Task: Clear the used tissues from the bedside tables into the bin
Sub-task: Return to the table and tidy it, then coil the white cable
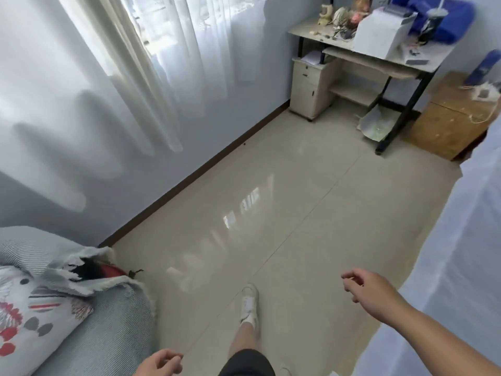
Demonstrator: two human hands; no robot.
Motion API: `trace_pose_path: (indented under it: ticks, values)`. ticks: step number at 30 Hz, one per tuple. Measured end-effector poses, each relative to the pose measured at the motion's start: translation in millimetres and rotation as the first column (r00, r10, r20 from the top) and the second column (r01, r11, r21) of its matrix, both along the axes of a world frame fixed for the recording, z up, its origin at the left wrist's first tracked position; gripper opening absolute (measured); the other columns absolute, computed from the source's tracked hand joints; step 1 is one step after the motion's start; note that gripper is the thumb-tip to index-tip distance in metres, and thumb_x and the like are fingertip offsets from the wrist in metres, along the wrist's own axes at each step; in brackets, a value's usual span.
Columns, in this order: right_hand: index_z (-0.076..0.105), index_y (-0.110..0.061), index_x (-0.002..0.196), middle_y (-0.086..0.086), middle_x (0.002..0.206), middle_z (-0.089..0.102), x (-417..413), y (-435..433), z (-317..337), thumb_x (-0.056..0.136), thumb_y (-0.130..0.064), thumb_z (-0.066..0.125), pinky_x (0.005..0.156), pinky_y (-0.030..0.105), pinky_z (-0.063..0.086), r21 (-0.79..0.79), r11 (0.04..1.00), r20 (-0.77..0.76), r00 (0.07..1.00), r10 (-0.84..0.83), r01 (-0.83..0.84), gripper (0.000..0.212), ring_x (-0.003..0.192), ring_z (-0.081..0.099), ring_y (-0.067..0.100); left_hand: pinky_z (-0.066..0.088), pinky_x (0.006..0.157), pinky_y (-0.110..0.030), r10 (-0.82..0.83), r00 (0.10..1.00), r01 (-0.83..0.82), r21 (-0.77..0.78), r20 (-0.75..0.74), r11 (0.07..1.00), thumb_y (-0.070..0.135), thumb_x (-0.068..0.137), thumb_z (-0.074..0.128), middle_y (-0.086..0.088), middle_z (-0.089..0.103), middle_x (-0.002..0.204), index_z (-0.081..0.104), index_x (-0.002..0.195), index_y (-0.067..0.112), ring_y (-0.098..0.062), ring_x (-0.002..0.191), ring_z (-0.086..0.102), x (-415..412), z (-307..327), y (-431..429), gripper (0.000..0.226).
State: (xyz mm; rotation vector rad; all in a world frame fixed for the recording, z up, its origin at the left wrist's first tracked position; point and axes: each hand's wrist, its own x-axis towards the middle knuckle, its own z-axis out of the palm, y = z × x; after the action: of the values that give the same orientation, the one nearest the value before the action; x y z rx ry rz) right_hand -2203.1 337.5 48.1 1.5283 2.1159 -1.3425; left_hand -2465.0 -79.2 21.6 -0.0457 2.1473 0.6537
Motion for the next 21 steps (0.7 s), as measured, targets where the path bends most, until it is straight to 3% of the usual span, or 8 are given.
trace_pose_path:
  ticks: [1, 4, 8, 11, 17, 21]
  values:
    - [0.068, -0.03, 0.106, -0.006, 0.099, 0.074, -5.7, 13.2, -0.3, 0.1, -0.028, 0.059, 0.067, 0.03, 0.053, -0.006, 0.999, -0.007, 0.999, -0.047, 0.047, 0.011, 0.079, 0.074, 0.017, 0.059, 0.083, -0.031, -0.02, 1.0, 0.02, -0.001, -0.012, 1.0, 0.008, 0.092, 0.079, -0.004, 0.082, 0.074, 0.081, 0.085, 0.01, -0.024, 0.082, 0.079, -16.9, -4.7, 20.8, 0.008]
    - [0.067, -0.028, 0.107, -0.004, 0.1, 0.073, -15.8, 51.8, -5.9, 0.101, -0.026, 0.057, 0.064, 0.029, 0.051, -0.029, 0.987, 0.022, 0.987, -0.157, 0.158, 0.012, 0.078, 0.074, 0.019, 0.053, 0.057, -0.025, -0.059, 0.998, 0.057, 0.047, 0.036, 0.997, 0.0, 0.095, 0.073, -0.01, 0.078, 0.07, 0.077, 0.091, -0.002, -0.027, 0.064, 0.067, -69.7, -19.4, 98.3, 0.006]
    - [0.068, -0.029, 0.104, -0.003, 0.1, 0.073, -17.1, 96.6, -10.2, 0.102, -0.027, 0.057, 0.061, 0.027, 0.049, -0.057, 0.94, 0.105, 0.939, -0.328, 0.335, 0.012, 0.077, 0.074, 0.019, 0.049, 0.057, -0.025, -0.28, 0.958, 0.274, 0.081, 0.07, 0.958, 0.016, 0.101, 0.068, -0.006, 0.079, 0.087, 0.077, 0.097, 0.014, -0.021, 0.068, 0.067, -134.6, -14.4, 227.2, 0.01]
    - [0.069, -0.023, 0.103, 0.006, 0.096, 0.074, -10.1, 114.3, -11.6, 0.101, -0.021, 0.057, 0.056, 0.031, 0.048, -0.116, 0.87, 0.133, 0.876, -0.464, 0.479, 0.013, 0.069, 0.066, 0.022, 0.043, 0.056, -0.024, -0.418, 0.906, 0.406, 0.147, 0.063, 0.902, 0.013, 0.105, 0.062, -0.008, 0.075, 0.092, 0.075, 0.103, 0.013, -0.02, 0.071, 0.063, -173.0, 0.3, 338.3, 0.013]
    - [0.073, -0.011, 0.1, 0.01, 0.077, 0.069, 19.1, 136.0, -27.4, 0.097, -0.011, 0.059, 0.047, 0.027, 0.036, -0.186, 0.693, 0.193, 0.718, -0.669, 0.696, 0.014, 0.054, 0.055, 0.02, 0.051, 0.063, -0.03, -0.576, 0.817, 0.558, 0.256, -0.003, 0.79, 0.021, 0.106, 0.062, -0.005, 0.078, 0.098, 0.076, 0.105, 0.019, -0.019, 0.078, 0.069, -190.2, 29.4, 552.5, 0.015]
    - [0.075, -0.011, 0.094, 0.004, 0.069, 0.066, 38.3, 177.9, -46.0, 0.095, -0.014, 0.059, 0.048, 0.026, 0.039, -0.226, 0.598, 0.242, 0.639, -0.73, 0.769, 0.016, 0.052, 0.056, 0.018, 0.055, 0.067, -0.033, -0.601, 0.799, 0.583, 0.271, -0.021, 0.766, 0.022, 0.105, 0.062, -0.004, 0.08, 0.1, 0.077, 0.106, 0.02, -0.022, 0.083, 0.072, -174.5, 26.0, 672.4, 0.015]
